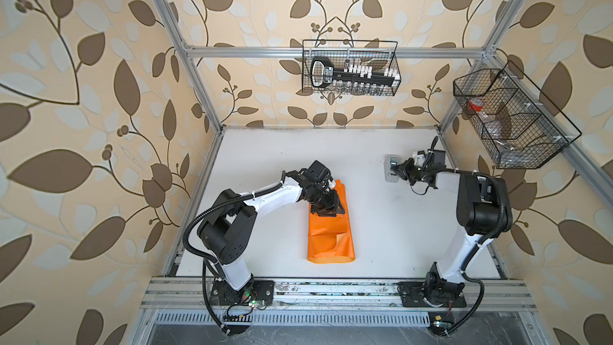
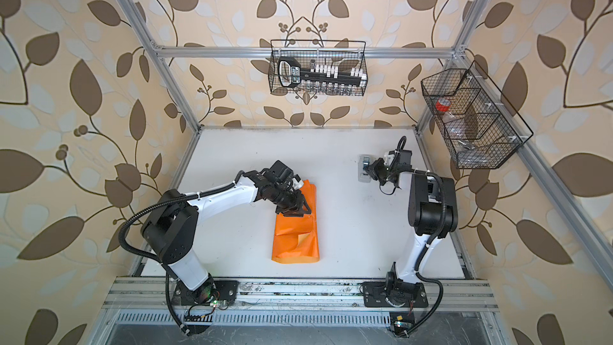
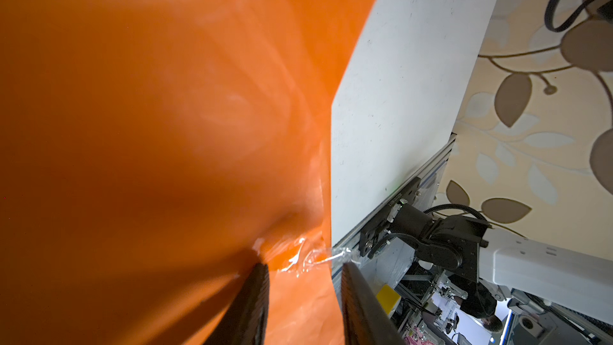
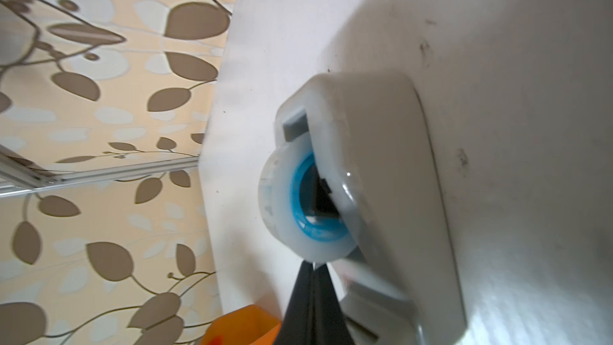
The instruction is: Wrap the gift box in paper
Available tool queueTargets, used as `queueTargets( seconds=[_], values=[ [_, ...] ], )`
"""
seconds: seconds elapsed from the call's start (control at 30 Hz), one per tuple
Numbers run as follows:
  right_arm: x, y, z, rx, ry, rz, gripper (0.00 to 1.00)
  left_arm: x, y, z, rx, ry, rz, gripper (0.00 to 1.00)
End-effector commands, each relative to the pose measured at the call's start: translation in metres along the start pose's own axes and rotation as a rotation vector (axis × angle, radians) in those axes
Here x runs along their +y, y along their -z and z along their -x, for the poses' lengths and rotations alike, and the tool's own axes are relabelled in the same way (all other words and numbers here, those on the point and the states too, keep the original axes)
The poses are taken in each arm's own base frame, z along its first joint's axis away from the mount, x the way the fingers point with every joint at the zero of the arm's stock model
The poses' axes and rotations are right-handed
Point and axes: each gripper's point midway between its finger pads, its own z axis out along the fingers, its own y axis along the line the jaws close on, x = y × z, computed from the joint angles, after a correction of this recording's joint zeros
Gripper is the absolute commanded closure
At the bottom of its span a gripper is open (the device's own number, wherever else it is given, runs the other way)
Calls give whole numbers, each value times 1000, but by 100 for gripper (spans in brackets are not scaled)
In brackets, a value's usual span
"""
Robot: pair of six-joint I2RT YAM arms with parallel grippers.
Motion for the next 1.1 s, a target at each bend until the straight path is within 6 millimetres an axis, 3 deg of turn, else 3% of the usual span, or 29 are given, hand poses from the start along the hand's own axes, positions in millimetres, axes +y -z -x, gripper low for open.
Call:
queueTargets(
  seconds=[0.0, 0.43, 0.87, 1.07],
  values=[
    [38, 8, -1, 21, -20, 166, 100, 43, -20, -13, 31, 55, 142, 61],
    [34, 27, -18, 23, -27, 158, 100, 45, -21, -14, 31, 57, 144, 61],
    [-22, 30, -44, 27, -43, -34, 100, 44, -19, -14, 21, 54, 141, 61],
    [-56, 18, -48, 28, -66, -161, 100, 44, -18, -14, 20, 53, 141, 61]
  ],
)
